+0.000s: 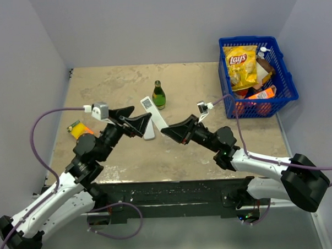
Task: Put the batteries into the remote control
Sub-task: Adjust the remote control.
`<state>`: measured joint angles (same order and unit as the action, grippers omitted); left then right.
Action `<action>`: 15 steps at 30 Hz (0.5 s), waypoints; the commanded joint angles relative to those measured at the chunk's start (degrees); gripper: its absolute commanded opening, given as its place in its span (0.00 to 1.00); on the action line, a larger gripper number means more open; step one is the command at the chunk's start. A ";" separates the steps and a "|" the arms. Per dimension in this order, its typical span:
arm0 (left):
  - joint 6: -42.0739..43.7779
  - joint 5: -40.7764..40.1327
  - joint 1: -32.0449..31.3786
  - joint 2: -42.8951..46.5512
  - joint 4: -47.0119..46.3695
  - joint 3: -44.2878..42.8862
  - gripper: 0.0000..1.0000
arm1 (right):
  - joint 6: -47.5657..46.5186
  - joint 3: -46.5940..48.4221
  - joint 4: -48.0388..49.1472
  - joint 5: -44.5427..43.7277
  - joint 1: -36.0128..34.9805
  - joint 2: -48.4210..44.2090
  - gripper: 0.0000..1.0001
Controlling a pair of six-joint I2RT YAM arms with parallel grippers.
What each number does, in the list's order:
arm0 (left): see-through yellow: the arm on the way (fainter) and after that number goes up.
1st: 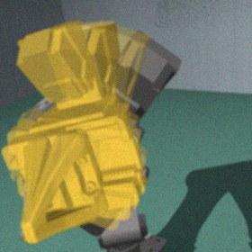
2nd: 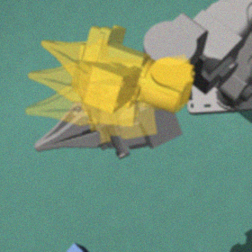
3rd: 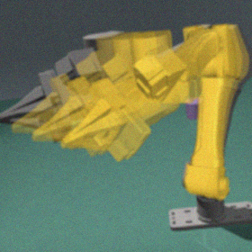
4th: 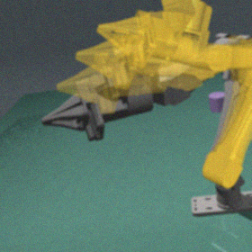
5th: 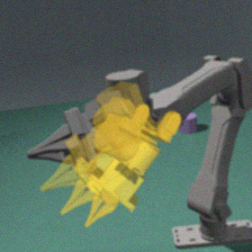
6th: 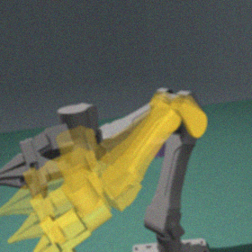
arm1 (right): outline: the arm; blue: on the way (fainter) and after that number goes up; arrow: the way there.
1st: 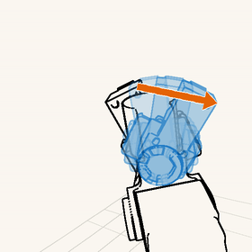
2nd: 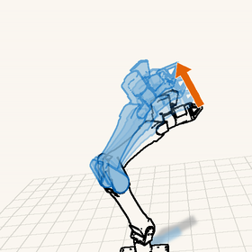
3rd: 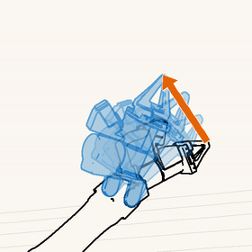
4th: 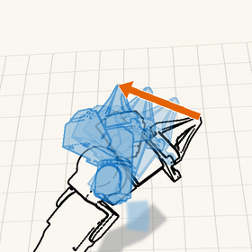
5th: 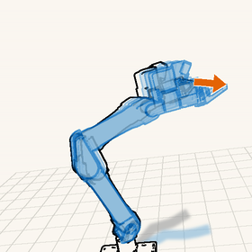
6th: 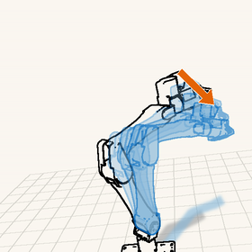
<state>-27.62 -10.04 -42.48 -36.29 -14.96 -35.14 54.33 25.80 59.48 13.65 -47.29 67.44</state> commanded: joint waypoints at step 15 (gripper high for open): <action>-22.48 41.75 17.17 -15.38 -31.44 0.51 0.95 | 11.85 2.23 18.56 13.86 4.57 4.89 0.00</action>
<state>-44.80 23.18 -25.78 -49.56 -38.09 -33.10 62.89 26.20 70.39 24.25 -43.07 70.59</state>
